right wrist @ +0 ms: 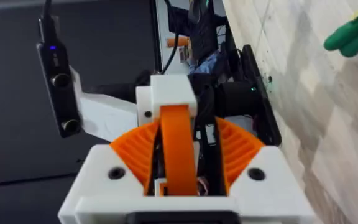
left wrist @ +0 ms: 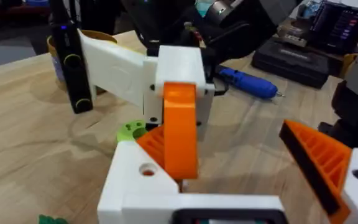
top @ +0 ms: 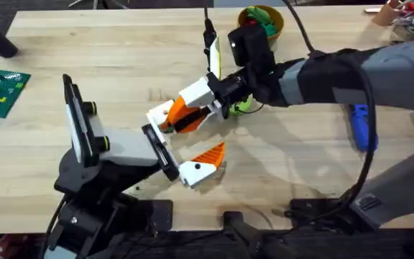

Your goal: Pick up the gripper from the table and insert it into the empty holder that is missing its gripper. Then pick up a screw, insert it into the mounting hole, and use the screwdriver to tighten it. Finally, clean up the table by picking up the vegetable and placing it into the bucket.

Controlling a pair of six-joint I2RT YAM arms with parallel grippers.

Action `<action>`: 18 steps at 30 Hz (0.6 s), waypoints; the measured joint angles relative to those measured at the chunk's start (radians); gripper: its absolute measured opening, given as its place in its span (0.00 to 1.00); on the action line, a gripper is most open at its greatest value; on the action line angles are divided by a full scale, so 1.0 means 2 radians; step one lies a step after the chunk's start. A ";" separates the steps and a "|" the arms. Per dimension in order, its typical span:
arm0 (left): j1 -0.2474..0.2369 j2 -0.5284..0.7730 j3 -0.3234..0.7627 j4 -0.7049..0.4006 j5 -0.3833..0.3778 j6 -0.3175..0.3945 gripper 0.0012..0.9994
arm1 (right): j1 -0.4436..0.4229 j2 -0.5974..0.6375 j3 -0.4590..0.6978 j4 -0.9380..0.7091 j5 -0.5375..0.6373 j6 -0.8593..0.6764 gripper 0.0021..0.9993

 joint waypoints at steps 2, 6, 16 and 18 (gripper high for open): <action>0.000 0.000 0.000 0.000 0.001 0.001 0.99 | -0.002 0.003 0.000 0.000 -0.001 -0.002 0.54; 0.000 0.000 0.000 0.000 0.006 0.002 0.99 | -0.006 0.005 0.000 0.001 0.002 -0.003 0.72; -0.006 0.000 0.000 -0.002 0.029 0.003 0.99 | -0.021 0.006 0.000 0.001 0.014 0.000 0.99; -0.006 0.000 0.000 -0.002 0.031 0.003 0.99 | -0.026 0.006 0.000 0.002 0.014 0.000 0.99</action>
